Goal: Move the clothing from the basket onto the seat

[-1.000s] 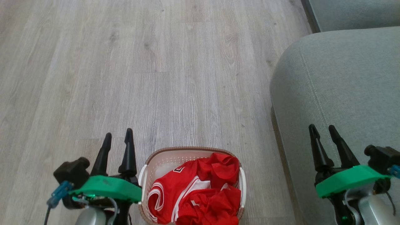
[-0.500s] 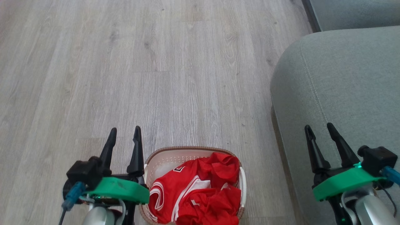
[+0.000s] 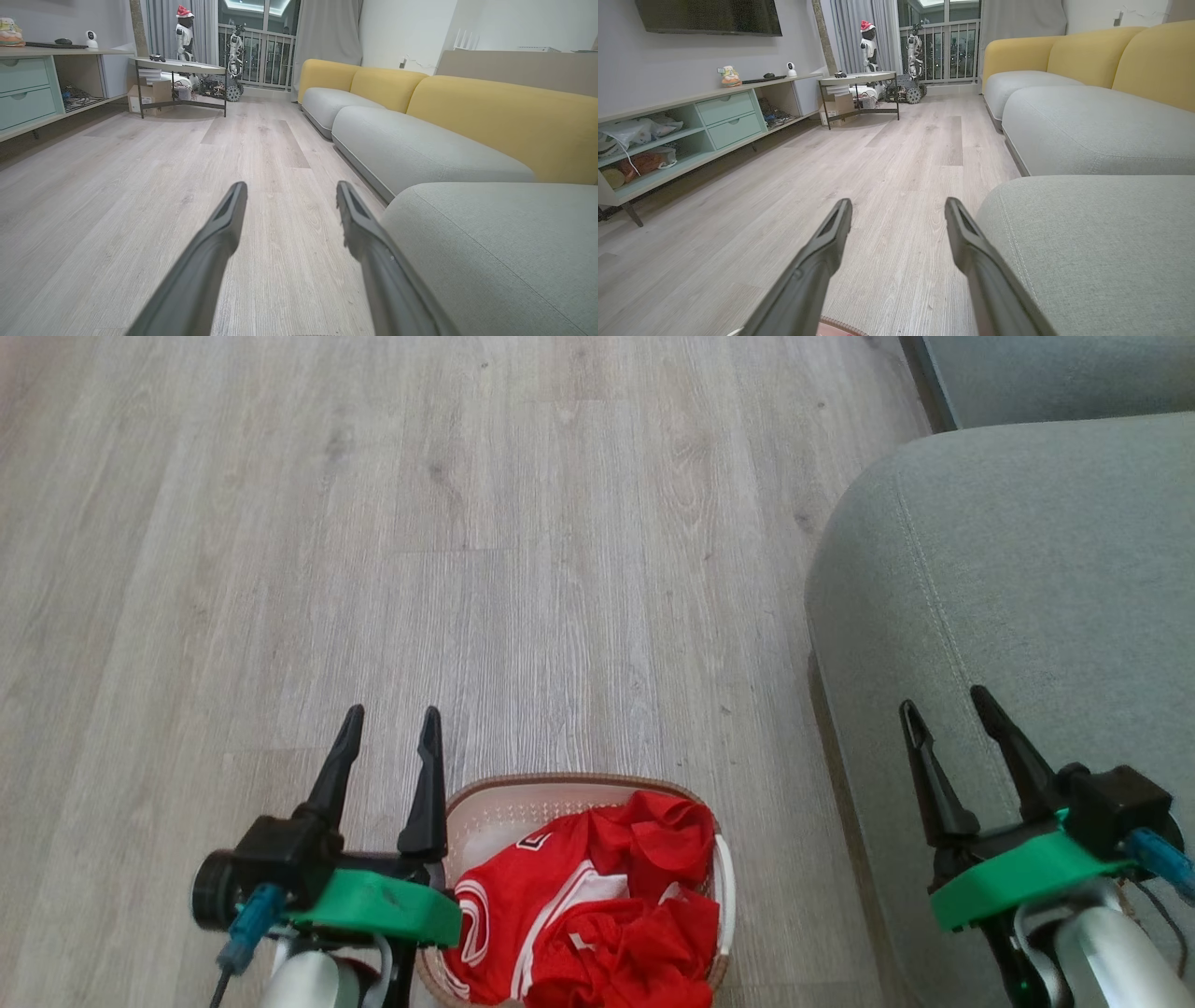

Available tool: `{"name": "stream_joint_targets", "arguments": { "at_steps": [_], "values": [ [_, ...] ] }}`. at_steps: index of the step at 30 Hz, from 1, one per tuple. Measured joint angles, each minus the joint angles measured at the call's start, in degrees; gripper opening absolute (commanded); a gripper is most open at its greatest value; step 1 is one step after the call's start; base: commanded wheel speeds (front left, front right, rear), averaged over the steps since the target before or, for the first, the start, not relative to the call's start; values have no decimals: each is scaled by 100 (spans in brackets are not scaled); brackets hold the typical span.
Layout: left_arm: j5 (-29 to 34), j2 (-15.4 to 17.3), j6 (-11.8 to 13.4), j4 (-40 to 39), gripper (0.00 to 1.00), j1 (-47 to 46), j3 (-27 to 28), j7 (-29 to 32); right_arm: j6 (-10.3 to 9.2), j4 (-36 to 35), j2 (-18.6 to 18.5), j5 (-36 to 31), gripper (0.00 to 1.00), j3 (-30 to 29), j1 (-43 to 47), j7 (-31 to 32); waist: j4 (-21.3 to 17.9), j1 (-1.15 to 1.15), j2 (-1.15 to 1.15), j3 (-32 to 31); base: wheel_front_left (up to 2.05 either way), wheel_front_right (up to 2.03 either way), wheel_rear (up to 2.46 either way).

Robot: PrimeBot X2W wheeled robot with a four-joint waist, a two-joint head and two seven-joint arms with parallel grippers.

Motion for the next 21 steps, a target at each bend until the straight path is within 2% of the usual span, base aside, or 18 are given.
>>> {"name": "stream_joint_targets", "arguments": {
  "at_steps": [21],
  "values": [
    [1,5,-2,32,100,0,-7,0,0,-14,-11,4,100,-10,-10,-5,-21,0,0,19,0,0,0]
  ]
}}
